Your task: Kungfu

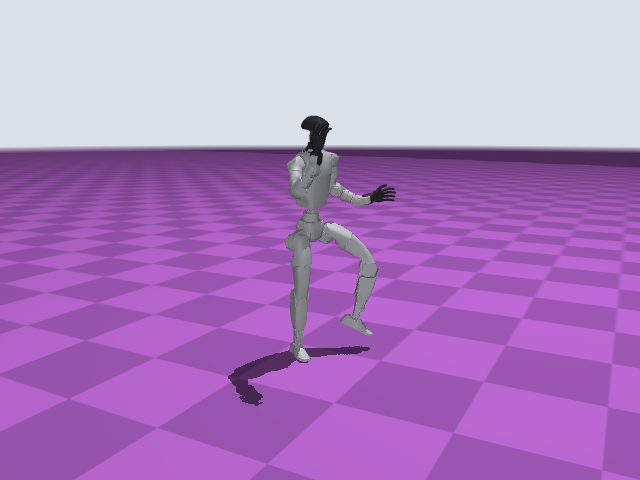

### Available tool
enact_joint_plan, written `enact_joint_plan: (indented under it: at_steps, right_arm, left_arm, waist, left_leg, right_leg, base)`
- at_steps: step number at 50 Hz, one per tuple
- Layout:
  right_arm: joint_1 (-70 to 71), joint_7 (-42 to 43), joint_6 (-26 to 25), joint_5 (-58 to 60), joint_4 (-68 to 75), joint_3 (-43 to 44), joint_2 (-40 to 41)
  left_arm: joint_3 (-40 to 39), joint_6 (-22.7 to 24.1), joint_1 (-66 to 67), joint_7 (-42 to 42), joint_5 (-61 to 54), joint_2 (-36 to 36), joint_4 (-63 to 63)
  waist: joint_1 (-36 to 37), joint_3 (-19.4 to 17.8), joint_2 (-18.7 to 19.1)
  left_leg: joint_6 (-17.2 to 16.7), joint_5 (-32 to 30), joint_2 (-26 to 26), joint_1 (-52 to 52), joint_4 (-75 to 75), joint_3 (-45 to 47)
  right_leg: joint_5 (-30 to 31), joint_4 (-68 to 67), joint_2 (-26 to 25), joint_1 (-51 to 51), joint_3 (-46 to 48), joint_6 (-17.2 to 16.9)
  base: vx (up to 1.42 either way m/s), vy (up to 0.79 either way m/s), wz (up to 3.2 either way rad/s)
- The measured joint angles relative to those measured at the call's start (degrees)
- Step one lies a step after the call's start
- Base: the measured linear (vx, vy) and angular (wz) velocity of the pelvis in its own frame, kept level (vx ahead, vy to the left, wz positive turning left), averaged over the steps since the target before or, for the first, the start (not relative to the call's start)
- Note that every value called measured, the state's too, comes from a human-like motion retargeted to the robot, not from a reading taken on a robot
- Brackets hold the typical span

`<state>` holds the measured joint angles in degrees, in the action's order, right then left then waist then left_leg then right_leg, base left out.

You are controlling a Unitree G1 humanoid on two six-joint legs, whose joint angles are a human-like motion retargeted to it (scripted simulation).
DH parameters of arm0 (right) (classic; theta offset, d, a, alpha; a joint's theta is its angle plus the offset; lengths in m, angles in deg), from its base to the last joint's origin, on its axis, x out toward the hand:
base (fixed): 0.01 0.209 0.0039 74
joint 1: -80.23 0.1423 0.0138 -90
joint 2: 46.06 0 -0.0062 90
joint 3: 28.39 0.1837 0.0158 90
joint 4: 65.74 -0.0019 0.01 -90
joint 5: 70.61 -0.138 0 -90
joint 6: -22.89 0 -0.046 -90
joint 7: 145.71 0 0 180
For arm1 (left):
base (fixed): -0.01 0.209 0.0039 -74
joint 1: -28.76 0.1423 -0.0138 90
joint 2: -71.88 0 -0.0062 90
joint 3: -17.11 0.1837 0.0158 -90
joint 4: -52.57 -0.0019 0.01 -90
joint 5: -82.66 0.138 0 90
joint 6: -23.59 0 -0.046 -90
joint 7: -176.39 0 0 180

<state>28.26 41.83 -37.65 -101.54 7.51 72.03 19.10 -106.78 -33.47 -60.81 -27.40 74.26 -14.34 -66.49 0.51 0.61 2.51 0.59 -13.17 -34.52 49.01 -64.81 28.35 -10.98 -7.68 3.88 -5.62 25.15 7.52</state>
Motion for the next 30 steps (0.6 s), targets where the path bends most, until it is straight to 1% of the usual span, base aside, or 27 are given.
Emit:
enact_joint_plan:
  at_steps: [2,5,7,8,10,11,12,13,14,15,17,18,20,21,22,23,25,27,28,30]
  right_arm:
    - [3.4,-3.7,-1.3,-3.8,6.8,-7.0,3.5]
    - [9.1,-11.5,-3.6,-5.1,19.6,-15.2,9.5]
    - [14.2,-16.5,-5.5,-2.9,30.9,-19.0,13.8]
    - [16.9,-18.3,-6.4,-2.6,36.5,-20.2,15.9]
    - [21.8,-20.6,-7.7,-2.7,46.7,-22.6,19.4]
    - [24.3,-21.3,-8.1,-2.4,51.1,-23.2,20.8]
    - [26.5,-21.7,-8.1,-1.8,55.2,-23.7,22.2]
    - [28.3,-21.6,-7.2,-0.6,58.3,-23.8,23.7]
    - [29.4,-21.2,-6.3,0.7,60.3,-23.8,24.9]
    - [30.1,-20.7,-5.5,2.0,61.8,-23.6,25.8]
    - [29.9,-18.6,-4.5,4.1,62.2,-21.3,27.2]
    - [29.8,-17.0,-4.1,4.5,61.3,-20.5,28.2]
    - [31.0,-13.3,-2.2,3.9,60.3,-21.2,28.7]
    - [31.5,-12.1,-1.5,3.3,59.5,-21.5,27.6]
    - [31.7,-11.0,-1.1,3.0,58.5,-21.6,26.4]
    - [31.3,-10.3,-1.0,3.0,57.3,-21.3,25.3]
    - [29.1,-9.2,-0.8,4.0,54.5,-20.3,23.8]
    - [25.8,-8.5,-1.6,4.5,50.5,-20.3,21.3]
    - [23.6,-8.4,-2.4,4.6,48.3,-20.0,20.0]
    - [18.0,-10.1,-3.6,5.9,44.0,-19.7,17.5]
  left_arm:
    - [-2.3,-0.8,-2.3,-0.8,-1.6,-3.2,2.1]
    - [-4.4,-3.9,-8.2,-0.1,-5.6,-9.3,3.4]
    - [-3.9,-6.4,-13.9,-0.7,-8.8,-14.3,2.8]
    - [-3.3,-7.2,-16.8,-1.2,-10.1,-17.0,2.2]
    - [-1.2,-8.4,-22.9,-2.7,-10.6,-22.1,-0.5]
    - [-0.2,-9.2,-26.4,-3.3,-9.7,-24.1,-2.9]
    - [1.0,-10.1,-29.7,-3.9,-8.9,-26.0,-5.3]
    - [2.2,-10.9,-32.6,-4.3,-8.4,-27.6,-7.8]
    - [3.5,-11.2,-34.6,-4.6,-8.4,-28.7,-9.4]
    - [4.9,-11.3,-36.2,-4.8,-8.6,-29.7,-10.7]
    - [6.5,-11.2,-39.7,-3.7,-8.2,-30.3,-12.6]
    - [6.1,-11.1,-41.3,-2.4,-7.2,-30.3,-13.4]
    - [6.5,-10.7,-43.2,-1.9,-7.9,-29.5,-13.1]
    - [7.8,-10.3,-44.1,-2.5,-8.9,-29.1,-12.4]
    - [9.3,-9.9,-44.8,-3.2,-9.8,-28.7,-11.8]
    - [11.1,-9.5,-45.3,-3.7,-10.4,-28.6,-11.3]
    - [14.4,-9.3,-46.1,-3.5,-10.9,-28.2,-10.9]
    - [15.9,-9.2,-47.2,-1.6,-9.9,-26.4,-11.8]
    - [16.6,-9.1,-47.7,-0.2,-9.2,-25.3,-12.3]
    - [18.7,-9.7,-47.4,3.2,-9.1,-23.3,-12.9]
  waist:
    - [2.5,0.5,-0.4]
    - [6.9,1.2,-1.3]
    - [9.9,1.3,-2.5]
    - [10.6,1.3,-2.7]
    - [11.1,1.6,-2.6]
    - [11.0,1.7,-2.7]
    - [10.8,1.9,-2.9]
    - [10.8,2.3,-3.2]
    - [11.2,3.0,-3.7]
    - [11.8,3.9,-4.2]
    - [10.7,6.8,-4.8]
    - [10.3,7.2,-4.5]
    - [11.7,5.3,-4.6]
    - [8.9,5.1,-2.4]
    - [6.5,5.0,-0.8]
    - [5.0,4.9,-0.1]
    - [1.5,5.4,0.5]
    - [-1.4,4.7,0.2]
    - [-2.8,4.2,0.1]
    - [-5.5,3.7,-1.1]
  left_leg:
    - [-1.1,-2.1,0.7,-1.5,10.5,1.3]
    - [-2.7,-4.8,2.6,-4.8,26.8,2.2]
    - [-1.8,-5.4,3.4,-7.9,35.1,6.1]
    - [-0.8,-4.7,3.8,-9.8,37.7,9.6]
    - [1.4,-6.2,5.1,-14.2,40.4,17.5]
    - [1.8,-7.9,6.5,-16.6,40.1,19.4]
    - [1.2,-6.4,8.3,-18.8,39.7,20.3]
    - [-1.6,1.5,10.6,-20.6,39.1,19.4]
    - [-2.3,7.2,12.7,-21.9,39.3,18.7]
    - [-2.1,11.7,14.6,-23.0,39.8,18.0]
    - [1.4,15.0,19.5,-21.0,39.1,14.7]
    - [1.8,15.1,20.4,-19.0,38.3,11.8]
    - [1.8,15.1,22.1,-19.6,38.9,10.0]
    - [1.0,16.0,22.6,-20.1,38.8,6.2]
    - [0.3,16.7,23.3,-20.5,38.8,2.5]
    - [-0.4,16.8,24.3,-20.8,39.0,-0.7]
    - [-1.4,15.7,26.1,-20.0,39.5,-6.4]
    - [-3.6,15.3,28.4,-21.3,40.2,-10.2]
    - [-5.3,15.6,29.3,-22.2,40.4,-12.7]
    - [-7.6,16.9,31.7,-23.6,40.1,-16.3]
  right_leg:
    - [-0.5,0.2,0.5,1.8,0.7,-1.3]
    - [-1.3,1.1,1.4,5.2,2.0,-3.6]
    - [-1.7,2.0,2.4,7.7,3.7,-5.5]
    - [-2.0,2.4,2.4,9.2,5.3,-6.4]
    - [-2.5,3.0,1.9,12.4,8.6,-8.6]
    - [-2.6,3.1,2.1,14.0,10.2,-10.1]
    - [-2.6,3.2,2.4,15.6,11.6,-11.7]
    - [-2.3,3.0,3.2,17.2,12.7,-13.6]
    - [-1.6,2.9,4.2,18.6,13.6,-15.6]
    - [-0.5,2.6,5.3,19.9,14.3,-17.7]
    - [3.9,1.2,5.2,21.2,16.5,-19.7]
    - [6.8,-0.5,5.2,21.4,15.7,-19.9]
    - [12.8,-6.3,7.5,20.8,8.1,-18.2]
    - [13.3,-8.5,4.0,20.6,5.7,-17.4]
    - [13.0,-10.8,0.3,20.0,1.9,-17.4]
    - [11.2,-13.3,-3.7,18.9,-4.5,-19.5]
    - [8.8,-17.9,-11.7,16.2,-12.8,-22.5]
    - [6.0,-22.7,-10.3,15.1,-11.1,-19.7]
    - [4.6,-23.3,-9.7,14.7,-9.3,-17.2]
    - [1.8,-19.9,-9.7,12.5,-10.7,-13.3]
  base:
    - [0.35,0.35,0.99]
    - [0.39,0.32,0.94]
    - [0.36,0.13,1.13]
    - [0.51,0.2,1.59]
    - [0.65,0.34,1.92]
    - [0.61,0.3,1.98]
    - [0.66,0.31,1.86]
    - [0.92,0.48,1.59]
    - [1.15,0.61,1.3]
    - [1.15,0.54,1.49]
    - [1.01,0.38,1.8]
    - [0.88,0.38,1.42]
    - [0.69,0.39,1.41]
    - [0.45,0.24,2.77]
    - [0.39,0.07,3.54]
    - [0.57,-0.01,3.14]
    - [0.76,-0.06,2.78]
    - [0.63,0.05,2.48]
    - [0.57,0.0,2.31]
    - [0.54,-0.13,1.96]
